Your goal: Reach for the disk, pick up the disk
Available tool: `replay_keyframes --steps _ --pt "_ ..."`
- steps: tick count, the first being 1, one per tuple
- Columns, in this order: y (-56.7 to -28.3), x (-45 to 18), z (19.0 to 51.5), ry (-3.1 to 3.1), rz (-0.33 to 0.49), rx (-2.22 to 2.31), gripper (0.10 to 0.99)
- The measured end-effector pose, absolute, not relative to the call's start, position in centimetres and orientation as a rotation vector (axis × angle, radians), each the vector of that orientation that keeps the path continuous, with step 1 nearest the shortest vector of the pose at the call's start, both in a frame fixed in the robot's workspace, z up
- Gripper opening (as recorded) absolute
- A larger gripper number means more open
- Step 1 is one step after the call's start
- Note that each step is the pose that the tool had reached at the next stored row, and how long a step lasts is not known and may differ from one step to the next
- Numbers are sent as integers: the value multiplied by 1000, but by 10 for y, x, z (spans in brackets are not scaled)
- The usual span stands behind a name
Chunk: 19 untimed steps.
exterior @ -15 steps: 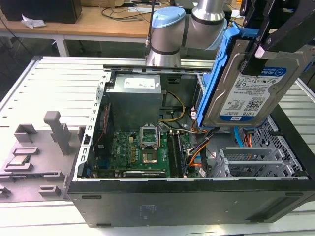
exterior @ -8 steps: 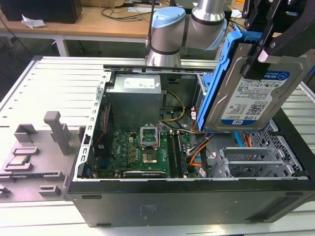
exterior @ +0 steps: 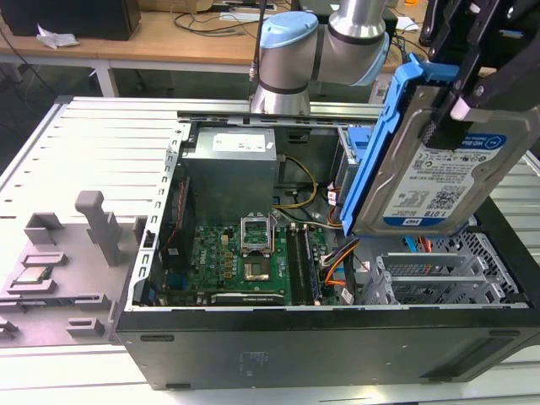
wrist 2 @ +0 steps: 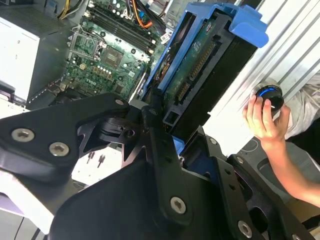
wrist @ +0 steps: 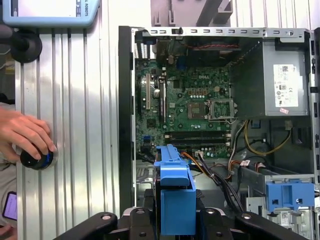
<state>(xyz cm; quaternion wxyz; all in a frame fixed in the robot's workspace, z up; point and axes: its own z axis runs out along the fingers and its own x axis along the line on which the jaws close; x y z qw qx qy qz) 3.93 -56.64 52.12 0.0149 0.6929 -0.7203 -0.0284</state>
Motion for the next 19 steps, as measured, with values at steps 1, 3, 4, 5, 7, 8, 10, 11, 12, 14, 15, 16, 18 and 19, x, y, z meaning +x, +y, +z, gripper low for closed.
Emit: replay_keyframes --steps 1,3,4,5,7,8,10,11,12,14,15,16,18,19 --pt "-568 39 521 -2242 -88 2156 369" --pt "-570 39 521 -2242 -88 2156 369" --pt "-573 39 521 -2242 -88 2156 369" --pt "-574 39 521 -2242 -88 2156 369" --pt "-577 39 520 -2242 -88 2156 369" --pt "-579 39 520 -2242 -88 2156 369" --pt "-581 39 520 -2242 -88 2156 369" --pt "-582 39 520 -2242 -88 2156 369" --pt "-584 39 520 -2242 -88 2156 369" --pt "-587 39 519 -2242 -88 2156 369" --pt "-588 39 519 -2242 -88 2156 369" --pt "-590 39 519 -2242 -88 2156 369" --pt "-593 39 519 -2242 -88 2157 369" --pt "-596 39 518 -2242 -88 2156 369"
